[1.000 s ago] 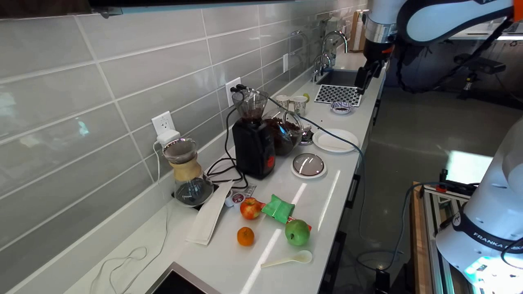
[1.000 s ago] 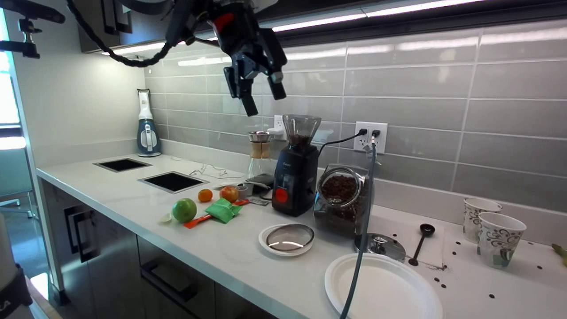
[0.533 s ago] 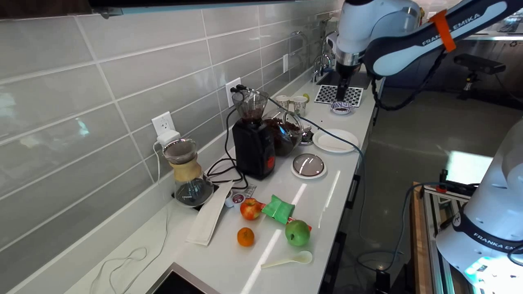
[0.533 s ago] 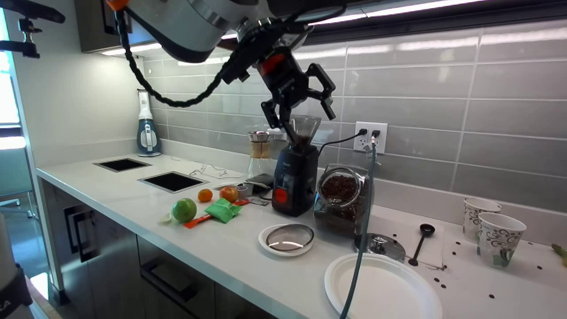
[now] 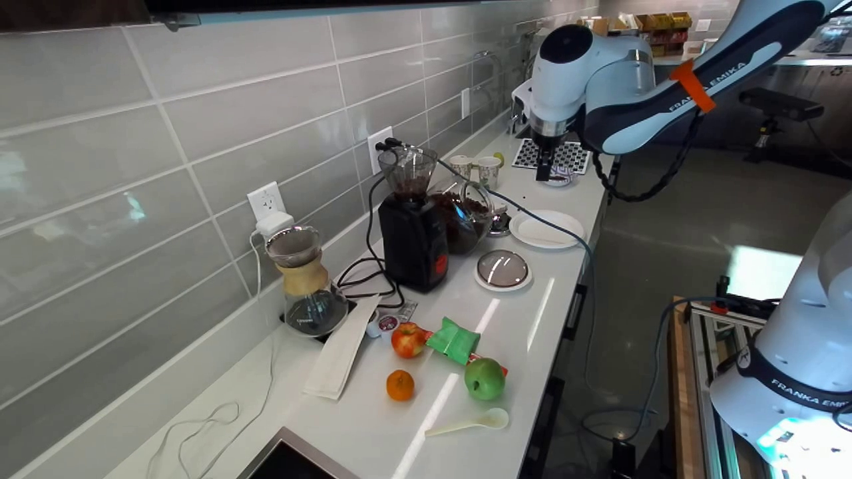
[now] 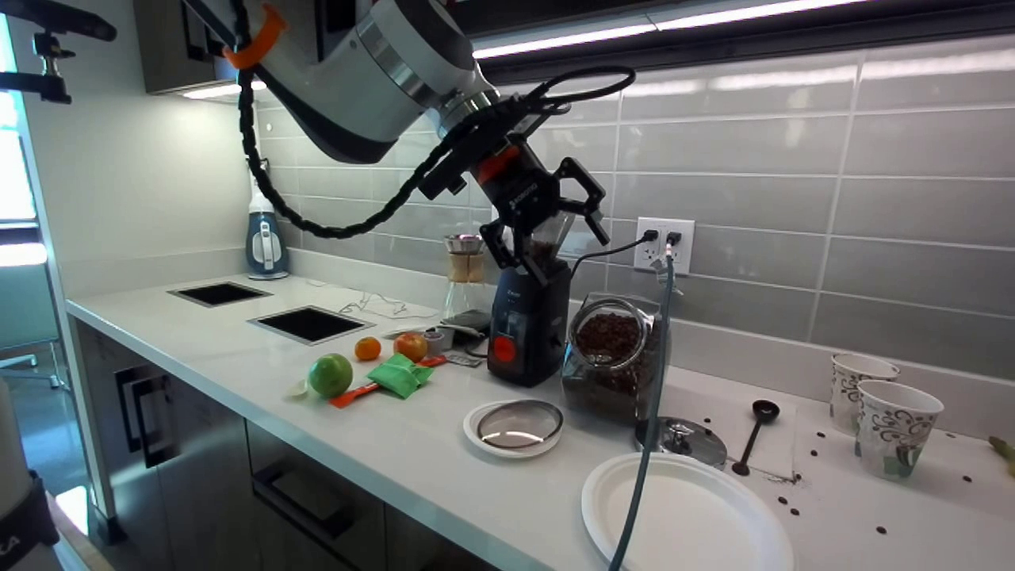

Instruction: Take a scoop of coffee grounds and place them in the coffee blender

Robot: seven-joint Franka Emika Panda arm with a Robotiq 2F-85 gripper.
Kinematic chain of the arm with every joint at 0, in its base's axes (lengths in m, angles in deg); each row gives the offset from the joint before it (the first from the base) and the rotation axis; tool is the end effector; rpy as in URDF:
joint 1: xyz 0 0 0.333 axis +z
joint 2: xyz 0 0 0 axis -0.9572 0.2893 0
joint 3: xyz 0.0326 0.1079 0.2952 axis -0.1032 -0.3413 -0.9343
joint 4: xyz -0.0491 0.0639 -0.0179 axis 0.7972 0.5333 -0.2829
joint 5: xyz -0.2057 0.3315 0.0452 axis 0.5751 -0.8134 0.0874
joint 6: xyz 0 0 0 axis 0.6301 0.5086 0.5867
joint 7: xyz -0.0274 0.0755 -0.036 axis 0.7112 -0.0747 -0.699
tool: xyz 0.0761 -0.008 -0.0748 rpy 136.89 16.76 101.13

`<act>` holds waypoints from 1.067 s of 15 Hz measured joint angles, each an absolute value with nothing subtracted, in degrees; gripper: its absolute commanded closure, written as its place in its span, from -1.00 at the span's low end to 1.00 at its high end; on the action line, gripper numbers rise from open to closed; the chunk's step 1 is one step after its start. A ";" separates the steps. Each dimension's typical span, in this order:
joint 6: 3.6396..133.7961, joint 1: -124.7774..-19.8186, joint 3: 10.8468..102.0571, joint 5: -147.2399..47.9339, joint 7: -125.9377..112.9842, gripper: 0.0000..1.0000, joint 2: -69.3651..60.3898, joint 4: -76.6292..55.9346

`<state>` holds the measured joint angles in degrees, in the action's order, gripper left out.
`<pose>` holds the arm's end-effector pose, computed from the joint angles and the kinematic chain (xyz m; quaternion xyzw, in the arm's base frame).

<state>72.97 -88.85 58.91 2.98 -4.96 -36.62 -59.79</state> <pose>0.4275 -0.1777 0.4146 0.9342 0.0908 0.0554 0.3406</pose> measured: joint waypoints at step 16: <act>78.20 -86.47 59.52 40.30 25.03 -1.00 -23.46 -59.22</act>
<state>78.20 -86.47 59.52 40.30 25.03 -23.46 -59.22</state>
